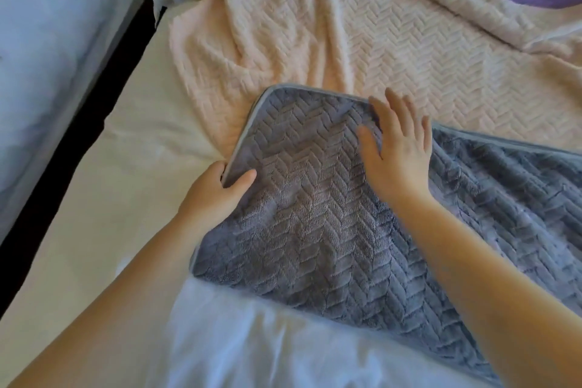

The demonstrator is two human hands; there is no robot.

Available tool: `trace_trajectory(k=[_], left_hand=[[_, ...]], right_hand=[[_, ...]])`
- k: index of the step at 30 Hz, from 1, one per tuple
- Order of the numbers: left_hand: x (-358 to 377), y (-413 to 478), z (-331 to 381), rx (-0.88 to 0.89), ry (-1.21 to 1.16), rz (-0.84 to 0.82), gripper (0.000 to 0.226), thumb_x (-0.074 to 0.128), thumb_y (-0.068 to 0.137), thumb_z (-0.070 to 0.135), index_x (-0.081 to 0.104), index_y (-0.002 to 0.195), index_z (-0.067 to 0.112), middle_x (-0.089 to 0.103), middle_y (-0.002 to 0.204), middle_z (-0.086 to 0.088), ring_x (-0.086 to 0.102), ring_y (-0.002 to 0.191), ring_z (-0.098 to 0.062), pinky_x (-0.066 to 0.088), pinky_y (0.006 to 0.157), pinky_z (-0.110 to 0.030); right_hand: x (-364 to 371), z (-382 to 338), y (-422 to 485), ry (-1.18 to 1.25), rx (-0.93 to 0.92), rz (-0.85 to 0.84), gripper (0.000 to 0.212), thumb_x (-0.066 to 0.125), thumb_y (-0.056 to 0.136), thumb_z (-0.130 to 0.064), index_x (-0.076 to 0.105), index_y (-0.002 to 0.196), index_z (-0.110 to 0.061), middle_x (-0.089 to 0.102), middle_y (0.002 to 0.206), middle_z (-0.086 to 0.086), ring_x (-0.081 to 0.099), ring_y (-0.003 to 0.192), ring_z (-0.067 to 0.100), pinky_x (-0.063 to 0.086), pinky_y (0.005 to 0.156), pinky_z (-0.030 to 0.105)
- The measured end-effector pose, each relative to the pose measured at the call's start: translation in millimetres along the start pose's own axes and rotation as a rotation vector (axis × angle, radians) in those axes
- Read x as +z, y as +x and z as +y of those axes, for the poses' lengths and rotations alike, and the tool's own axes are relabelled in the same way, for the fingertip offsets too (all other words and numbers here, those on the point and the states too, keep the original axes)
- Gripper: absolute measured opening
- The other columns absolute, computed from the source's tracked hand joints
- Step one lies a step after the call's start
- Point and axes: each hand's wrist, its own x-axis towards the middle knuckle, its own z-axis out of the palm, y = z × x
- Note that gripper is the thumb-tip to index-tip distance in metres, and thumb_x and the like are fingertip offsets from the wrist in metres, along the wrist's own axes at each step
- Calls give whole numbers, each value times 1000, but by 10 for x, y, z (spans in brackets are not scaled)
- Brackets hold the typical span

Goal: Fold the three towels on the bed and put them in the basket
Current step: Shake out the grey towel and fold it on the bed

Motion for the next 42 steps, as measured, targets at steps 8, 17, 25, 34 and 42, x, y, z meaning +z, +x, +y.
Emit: trace_trajectory(k=[8, 17, 25, 34, 42], left_hand=[[-243, -489, 403, 182, -358, -326, 59, 73, 76, 40, 39, 107, 76, 54, 116, 42, 53, 108, 17, 43, 90, -22], [414, -1019, 1833, 442, -261, -600, 80, 65, 86, 14, 22, 149, 37, 23, 150, 26, 23, 131, 13, 23, 101, -6], [1571, -1586, 2044, 571, -1, -720, 67, 57, 92, 27, 24, 151, 24, 36, 143, -2, 43, 126, -15, 36, 108, -30], [1571, -1432, 1293, 754, 671, -166, 65, 14, 90, 68, 4, 149, 44, -10, 161, 6, -12, 147, -22, -6, 117, -48], [1705, -1173, 1422, 731, 575, -62, 69, 6, 87, 73, 5, 149, 43, -8, 160, 8, -15, 146, -18, -17, 113, -40]], right_hand=[[89, 348, -439, -144, 217, -561, 65, 13, 94, -62, 6, 151, -31, -7, 160, -3, -12, 146, 20, -9, 116, 42], [-1077, 763, -805, 1288, 888, -324, 59, 27, 93, -62, 53, 128, -23, 56, 135, -1, 52, 121, 15, 39, 103, 36], [-1481, 1196, -1110, 1263, 956, -456, 62, 40, 91, -61, 64, 117, -10, 71, 104, 12, 68, 97, 30, 54, 80, 45], [-1434, 1362, -1186, 751, 747, -228, 15, 52, 95, -17, 58, 106, -27, 66, 110, 1, 64, 97, 20, 55, 78, 35], [-1444, 1463, -844, 637, 801, -89, 70, 62, 85, -40, 25, 143, -27, 59, 105, -9, 58, 87, 8, 44, 67, 24]])
